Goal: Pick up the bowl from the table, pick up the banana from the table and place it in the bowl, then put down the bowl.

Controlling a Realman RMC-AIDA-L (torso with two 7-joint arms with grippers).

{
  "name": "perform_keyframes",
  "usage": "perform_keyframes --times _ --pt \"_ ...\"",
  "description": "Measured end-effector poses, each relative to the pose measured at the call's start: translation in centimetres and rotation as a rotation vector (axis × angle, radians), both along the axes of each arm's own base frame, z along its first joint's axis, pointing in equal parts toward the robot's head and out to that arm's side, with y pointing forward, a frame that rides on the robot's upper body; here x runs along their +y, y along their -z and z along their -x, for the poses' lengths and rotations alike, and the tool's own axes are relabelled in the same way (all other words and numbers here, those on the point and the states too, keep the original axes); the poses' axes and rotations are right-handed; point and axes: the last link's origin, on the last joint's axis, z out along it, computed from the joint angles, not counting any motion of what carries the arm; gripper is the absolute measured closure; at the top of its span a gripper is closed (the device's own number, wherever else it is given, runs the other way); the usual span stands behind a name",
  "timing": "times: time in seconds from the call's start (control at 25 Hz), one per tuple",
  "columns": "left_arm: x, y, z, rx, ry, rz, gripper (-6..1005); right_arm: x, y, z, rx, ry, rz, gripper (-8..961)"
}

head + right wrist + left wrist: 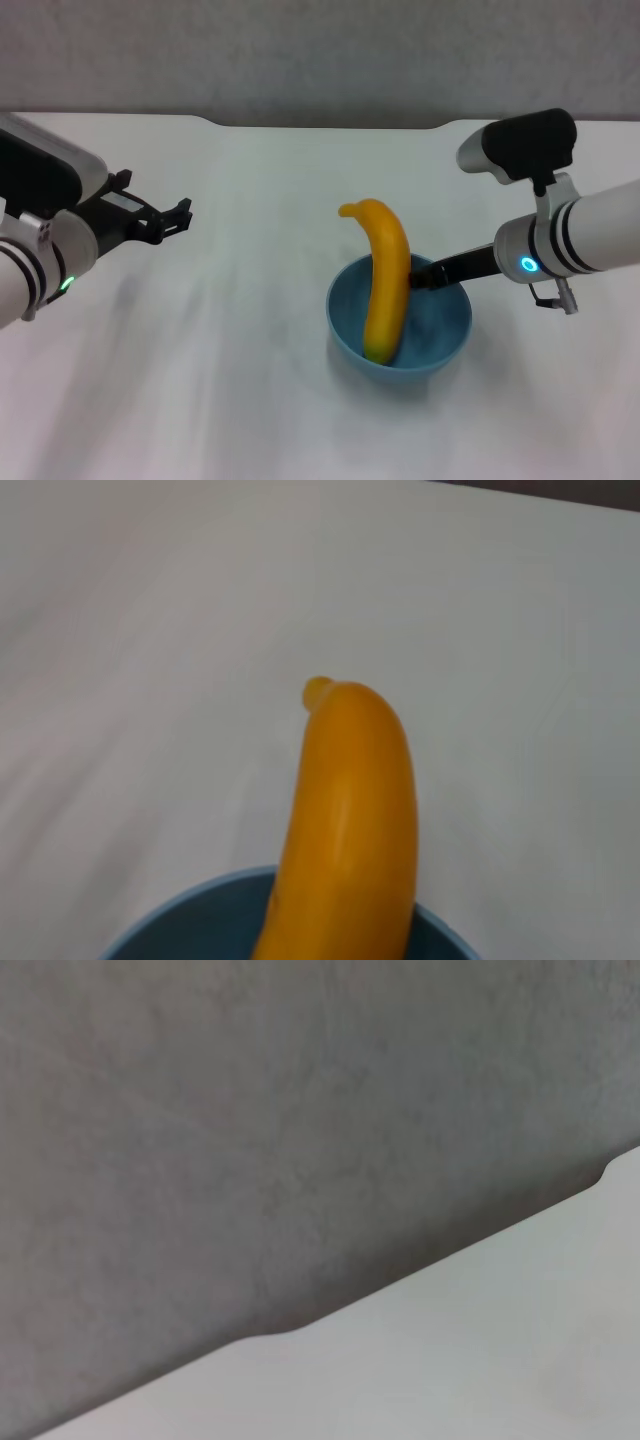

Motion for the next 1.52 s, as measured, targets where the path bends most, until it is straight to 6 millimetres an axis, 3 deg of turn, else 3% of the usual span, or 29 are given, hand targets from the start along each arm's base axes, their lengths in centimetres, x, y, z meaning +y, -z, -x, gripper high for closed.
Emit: perform_keyframes --times 0.28,0.8,1.16,1.4,1.52 --pt "-0.3 -0.1 0.7 -0.035 -0.031 -0.006 105 -1.3 -0.8 -1.0 0.017 -0.032 -0.03 491" --pt "-1.0 -1.3 2.3 -0.142 -0.105 -0.076 106 -4.2 -6.2 -3.2 0.05 -0.178 -0.358 51" --pt "-1.5 -1.2 2.1 -0.193 -0.098 -0.084 108 -6.0 -6.6 -5.5 0.02 -0.216 -0.53 57" --pt "-2.3 -1.0 1.7 -0.22 -0.062 -0.059 110 -7.7 -5.0 -6.0 -0.094 -0.29 -0.61 58" --pt "-2.5 -0.9 1.4 -0.234 -0.036 -0.045 174 -8.5 -4.2 -6.3 -0.157 -0.328 -0.655 59"
